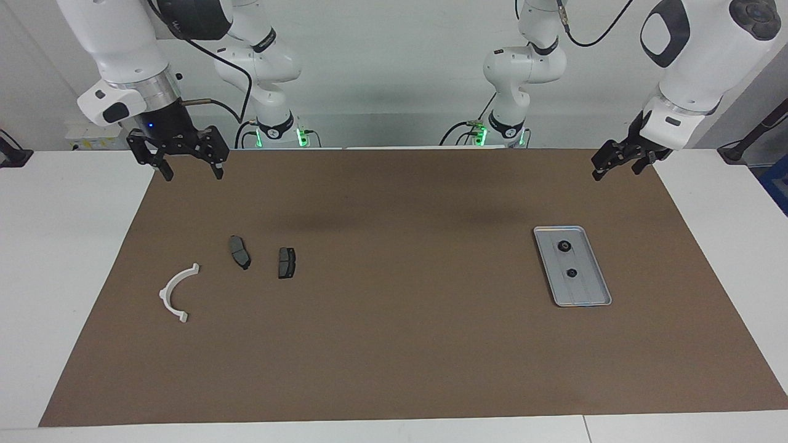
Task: Place bearing gear from tray to pile
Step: 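Reach the left gripper over the black bearing in the metal tray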
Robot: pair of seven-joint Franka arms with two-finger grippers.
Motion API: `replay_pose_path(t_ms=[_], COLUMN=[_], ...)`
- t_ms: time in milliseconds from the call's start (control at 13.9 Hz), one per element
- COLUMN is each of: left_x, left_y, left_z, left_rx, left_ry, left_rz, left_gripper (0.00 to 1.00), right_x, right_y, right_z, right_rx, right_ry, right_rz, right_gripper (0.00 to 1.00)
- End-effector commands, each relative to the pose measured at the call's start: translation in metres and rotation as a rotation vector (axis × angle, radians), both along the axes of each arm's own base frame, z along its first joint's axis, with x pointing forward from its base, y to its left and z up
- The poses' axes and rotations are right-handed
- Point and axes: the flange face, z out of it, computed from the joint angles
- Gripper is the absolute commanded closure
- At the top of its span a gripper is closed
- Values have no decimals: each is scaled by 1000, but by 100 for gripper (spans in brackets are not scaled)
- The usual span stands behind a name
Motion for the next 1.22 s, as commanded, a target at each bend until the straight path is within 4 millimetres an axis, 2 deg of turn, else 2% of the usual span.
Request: replay_pose_path(t_ms=[0, 72, 144, 360, 648, 792, 936, 1152], left_x=[-10, -10, -10, -23, -5, -3, -4, -4], left_y=[4, 6, 7, 8, 10, 15, 29, 30], left_z=[0, -1, -11, -59, -126, -156, -182, -219], left_rx=[6, 7, 7, 7, 13, 63, 64, 61], left_ry=[10, -12, -44, -101, -102, -103, -124, -117], left_rz=[3, 3, 1, 2, -2, -74, -77, -76], left_gripper=[0, 0, 0, 0, 0, 1, 16, 32], right_x=[-2, -2, -1, -1, -1, -1, -1, 0], right_y=[-1, -1, -1, -1, -2, -1, -2, -2], right_z=[-1, -1, -1, -1, -1, -2, -3, -5], right_rx=[4, 2, 4, 3, 4, 2, 3, 3], right_ry=[-1, -1, 0, 0, 0, 2, 3, 6], right_rz=[30, 30, 30, 31, 28, 30, 30, 30], right_gripper=[0, 0, 0, 0, 0, 0, 0, 0])
